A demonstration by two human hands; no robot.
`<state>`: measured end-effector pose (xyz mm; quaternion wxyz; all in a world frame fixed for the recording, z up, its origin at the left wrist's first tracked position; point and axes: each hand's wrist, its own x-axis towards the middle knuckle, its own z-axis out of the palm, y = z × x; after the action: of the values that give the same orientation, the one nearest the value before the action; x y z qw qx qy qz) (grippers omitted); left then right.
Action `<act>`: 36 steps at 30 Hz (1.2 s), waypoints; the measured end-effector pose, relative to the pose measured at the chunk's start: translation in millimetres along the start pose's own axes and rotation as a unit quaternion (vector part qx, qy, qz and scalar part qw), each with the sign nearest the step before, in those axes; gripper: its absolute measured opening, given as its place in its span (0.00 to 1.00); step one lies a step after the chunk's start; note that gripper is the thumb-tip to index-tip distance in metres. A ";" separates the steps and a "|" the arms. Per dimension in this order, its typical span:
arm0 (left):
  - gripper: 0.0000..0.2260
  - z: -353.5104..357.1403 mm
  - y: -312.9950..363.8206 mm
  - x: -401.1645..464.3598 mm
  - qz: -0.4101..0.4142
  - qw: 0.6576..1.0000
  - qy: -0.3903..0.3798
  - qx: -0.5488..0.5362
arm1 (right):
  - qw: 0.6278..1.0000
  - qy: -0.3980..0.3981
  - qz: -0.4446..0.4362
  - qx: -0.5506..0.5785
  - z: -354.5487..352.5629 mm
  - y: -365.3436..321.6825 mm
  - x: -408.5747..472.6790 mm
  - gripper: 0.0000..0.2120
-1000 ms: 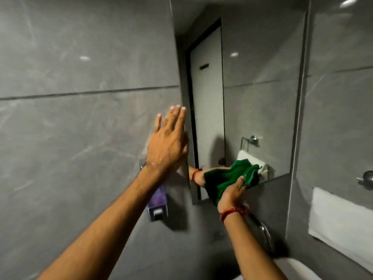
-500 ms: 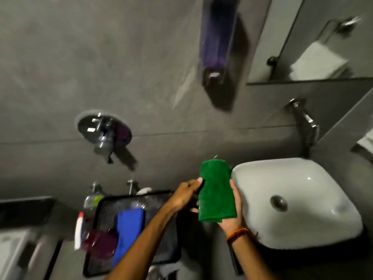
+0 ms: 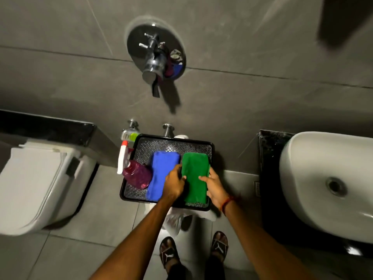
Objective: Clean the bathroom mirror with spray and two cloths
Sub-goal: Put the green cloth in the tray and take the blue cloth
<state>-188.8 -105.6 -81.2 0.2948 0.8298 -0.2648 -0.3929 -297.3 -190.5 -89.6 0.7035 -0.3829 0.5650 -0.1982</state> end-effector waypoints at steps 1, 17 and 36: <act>0.19 -0.2 -1.6 2.9 0.007 0.997 0.016 0.069 | 0.999 -0.001 0.005 -0.037 3.3 3.7 1.3 0.30; 0.15 -23.8 12.3 6.8 0.013 0.949 0.084 0.303 | 0.974 0.023 -0.066 -0.215 3.0 -22.2 -16.4 0.21; 0.15 -119.2 464.0 -132.0 0.584 0.782 0.040 0.216 | 0.871 -0.035 -0.222 0.436 -130.1 -324.1 -147.2 0.29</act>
<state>-261.7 -301.8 369.6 0.2914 0.5732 -0.7646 -0.0450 -412.2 -330.2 243.4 0.7560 -0.1591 0.2960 -0.5617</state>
